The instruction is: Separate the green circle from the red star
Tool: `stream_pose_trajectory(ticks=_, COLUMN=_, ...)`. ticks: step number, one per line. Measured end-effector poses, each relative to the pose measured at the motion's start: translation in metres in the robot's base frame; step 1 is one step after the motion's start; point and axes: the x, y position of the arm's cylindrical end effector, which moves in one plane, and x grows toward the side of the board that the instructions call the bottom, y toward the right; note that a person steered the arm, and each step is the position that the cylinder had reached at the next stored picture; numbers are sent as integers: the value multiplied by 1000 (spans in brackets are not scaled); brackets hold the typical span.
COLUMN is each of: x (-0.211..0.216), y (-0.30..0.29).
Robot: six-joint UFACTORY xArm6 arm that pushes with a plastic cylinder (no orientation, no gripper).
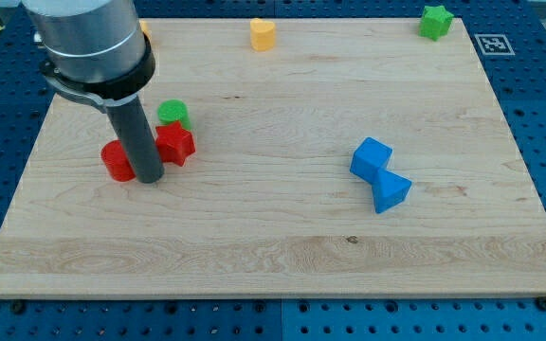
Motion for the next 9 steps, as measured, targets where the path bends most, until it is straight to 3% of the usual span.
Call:
stream_pose_trajectory(ticks=1, x=11, y=-16)
stream_pose_trajectory(ticks=2, x=-10, y=-39)
stream_pose_trajectory(ticks=9, x=-33, y=-51)
